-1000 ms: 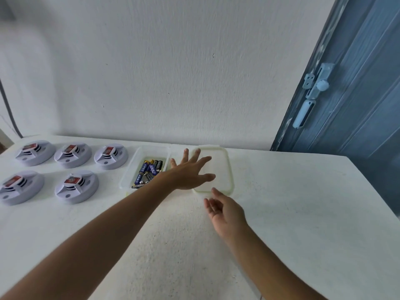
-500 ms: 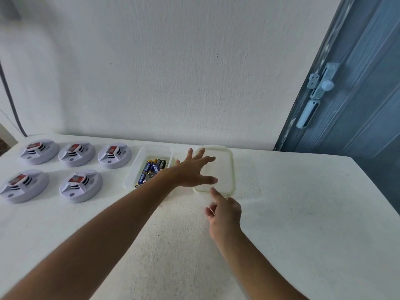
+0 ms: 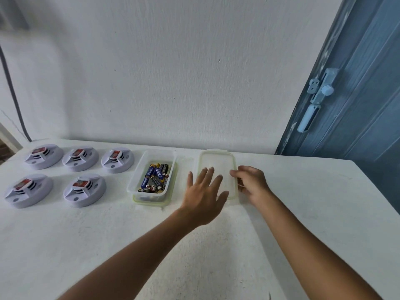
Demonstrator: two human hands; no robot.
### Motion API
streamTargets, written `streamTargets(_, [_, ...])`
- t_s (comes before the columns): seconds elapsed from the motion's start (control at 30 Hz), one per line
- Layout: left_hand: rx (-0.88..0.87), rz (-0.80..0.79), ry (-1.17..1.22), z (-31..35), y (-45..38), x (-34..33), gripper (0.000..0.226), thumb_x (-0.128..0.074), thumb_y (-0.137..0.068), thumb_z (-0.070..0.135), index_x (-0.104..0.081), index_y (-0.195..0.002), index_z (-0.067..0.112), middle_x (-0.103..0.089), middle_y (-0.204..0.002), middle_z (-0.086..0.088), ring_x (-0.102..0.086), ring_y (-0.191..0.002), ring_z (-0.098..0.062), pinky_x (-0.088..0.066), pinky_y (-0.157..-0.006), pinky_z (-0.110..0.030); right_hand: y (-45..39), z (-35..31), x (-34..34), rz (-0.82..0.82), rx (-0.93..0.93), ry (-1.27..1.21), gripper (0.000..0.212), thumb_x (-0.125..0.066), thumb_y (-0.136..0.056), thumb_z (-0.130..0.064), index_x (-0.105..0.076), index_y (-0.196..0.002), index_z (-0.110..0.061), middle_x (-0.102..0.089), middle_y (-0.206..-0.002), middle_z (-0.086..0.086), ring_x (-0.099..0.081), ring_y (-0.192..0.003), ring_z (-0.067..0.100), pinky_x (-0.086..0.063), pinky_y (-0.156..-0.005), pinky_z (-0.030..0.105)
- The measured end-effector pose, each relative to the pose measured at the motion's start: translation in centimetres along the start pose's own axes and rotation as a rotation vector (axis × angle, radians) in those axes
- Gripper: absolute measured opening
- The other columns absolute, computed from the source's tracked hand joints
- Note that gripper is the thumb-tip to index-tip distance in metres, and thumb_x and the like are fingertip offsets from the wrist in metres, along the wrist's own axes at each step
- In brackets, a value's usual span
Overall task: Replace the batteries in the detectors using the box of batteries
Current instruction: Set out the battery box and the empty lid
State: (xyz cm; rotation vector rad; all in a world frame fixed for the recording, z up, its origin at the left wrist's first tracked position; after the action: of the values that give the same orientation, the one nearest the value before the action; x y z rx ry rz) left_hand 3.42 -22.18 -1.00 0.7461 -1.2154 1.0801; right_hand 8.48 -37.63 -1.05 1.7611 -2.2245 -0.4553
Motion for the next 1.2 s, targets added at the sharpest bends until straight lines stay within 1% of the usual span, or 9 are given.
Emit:
streamTargets(0.13, [-0.053, -0.069, 0.022, -1.4, -0.1, 0.3, 0.063, -0.022, -0.097, 0.060, -0.027, -0.150, 0.026, -0.007, -0.164, -0.002, 0.003, -0.150, -0.021, 0.003, -0.116, -0.063, 0.4, 0.1, 0.9, -0.128, -0.111, -0.118, 0.018, -0.072, -0.078, 0.002, -0.063, -0.092, 0.002, -0.067, -0.093, 0.021, -0.066, -0.078, 0.029, -0.054, -0.066, 0.036])
streamTargets(0.2, [-0.066, -0.084, -0.008, -2.0, -0.5, 1.1, 0.055, -0.025, -0.099, 0.057, -0.030, -0.149, 0.034, -0.005, -0.163, -0.001, 0.009, -0.150, -0.023, 0.005, -0.113, -0.067, 1.1, 0.5, 1.2, -0.137, -0.159, -0.202, 0.017, -0.070, -0.079, 0.005, -0.063, -0.094, 0.007, -0.067, -0.091, 0.020, -0.066, -0.078, 0.029, -0.055, -0.067, 0.035])
streamTargets(0.3, [-0.070, -0.108, -0.076, -2.7, -1.0, 2.2, 0.051, -0.023, -0.099, 0.058, -0.033, -0.146, 0.042, -0.002, -0.163, -0.002, 0.014, -0.149, -0.026, 0.005, -0.111, -0.071, 2.2, 1.6, 1.0, -0.123, -0.218, -0.366, 0.024, -0.070, -0.077, 0.007, -0.064, -0.100, 0.008, -0.067, -0.103, 0.023, -0.066, -0.093, 0.033, -0.057, -0.078, 0.040])
streamTargets(0.43, [-0.067, -0.132, -0.126, -2.9, -1.6, 3.1, 0.050, -0.026, -0.099, 0.057, -0.034, -0.146, 0.042, -0.009, -0.163, -0.004, 0.010, -0.150, -0.028, 0.001, -0.111, -0.071, 4.5, 2.8, -0.8, -0.040, -0.261, -0.528, 0.026, -0.070, -0.079, 0.005, -0.060, -0.103, 0.006, -0.065, -0.108, 0.023, -0.063, -0.103, 0.035, -0.056, -0.084, 0.043])
streamTargets(0.57, [-0.065, -0.182, 0.045, -3.6, -2.3, 3.0, 0.049, -0.039, -0.098, 0.052, -0.040, -0.144, 0.035, -0.016, -0.162, -0.005, 0.000, -0.151, -0.025, -0.008, -0.114, -0.067, 6.6, 3.5, -3.1, 0.013, -0.310, -0.698, 0.035, -0.071, -0.080, 0.003, -0.056, -0.111, 0.004, -0.060, -0.109, 0.021, -0.060, -0.100, 0.031, -0.054, -0.091, 0.045])
streamTargets(0.67, [-0.107, -0.242, 0.159, -4.7, -3.0, 3.0, 0.045, -0.051, -0.096, 0.044, -0.046, -0.138, 0.027, -0.016, -0.162, -0.004, -0.002, -0.150, -0.021, -0.013, -0.117, -0.060, 7.4, 4.3, -4.7, -0.003, -0.340, -0.783, 0.039, -0.072, -0.081, 0.000, -0.054, -0.115, 0.003, -0.057, -0.110, 0.022, -0.059, -0.102, 0.031, -0.054, -0.089, 0.046])
streamTargets(0.8, [-0.136, -0.237, 0.247, -5.4, -3.4, 3.2, 0.040, -0.057, -0.094, 0.039, -0.051, -0.132, 0.028, -0.019, -0.161, -0.001, -0.005, -0.150, -0.016, -0.012, -0.119, -0.054, 7.5, 5.1, -5.6, 0.003, -0.326, -0.832, 0.047, -0.073, -0.082, -0.006, -0.051, -0.123, 0.001, -0.058, -0.116, 0.022, -0.059, -0.106, 0.033, -0.054, -0.090, 0.048])
streamTargets(1.0, [-0.123, -0.207, 0.238, -5.3, -3.4, 3.0, 0.040, -0.057, -0.094, 0.041, -0.052, -0.131, 0.029, -0.020, -0.161, 0.001, -0.006, -0.150, -0.016, -0.012, -0.119, -0.055, 7.3, 5.6, -5.8, 0.033, -0.307, -0.821, 0.050, -0.075, -0.080, -0.008, -0.052, -0.123, 0.000, -0.060, -0.114, 0.022, -0.062, -0.102, 0.031, -0.052, -0.095, 0.048])
streamTargets(1.2, [-0.109, -0.179, 0.223, -5.1, -3.2, 2.7, 0.040, -0.057, -0.094, 0.042, -0.053, -0.132, 0.029, -0.021, -0.161, 0.001, -0.006, -0.150, -0.015, -0.011, -0.119, -0.057, 7.3, 5.9, -5.9, 0.071, -0.230, -0.780, 0.055, -0.077, -0.078, -0.014, -0.051, -0.125, 0.000, -0.059, -0.114, 0.019, -0.064, -0.101, 0.028, -0.055, -0.089, 0.039])
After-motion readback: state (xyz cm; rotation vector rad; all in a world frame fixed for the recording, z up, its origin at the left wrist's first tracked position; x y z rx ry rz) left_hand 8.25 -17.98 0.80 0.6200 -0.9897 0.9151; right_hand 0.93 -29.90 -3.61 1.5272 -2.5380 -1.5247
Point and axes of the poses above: each hand's wrist, its own y-axis away from the middle knuckle, its own x-axis out of the back of the hand, z = x × y, the point moved 2 cm from there along -y, towards the middle knuckle
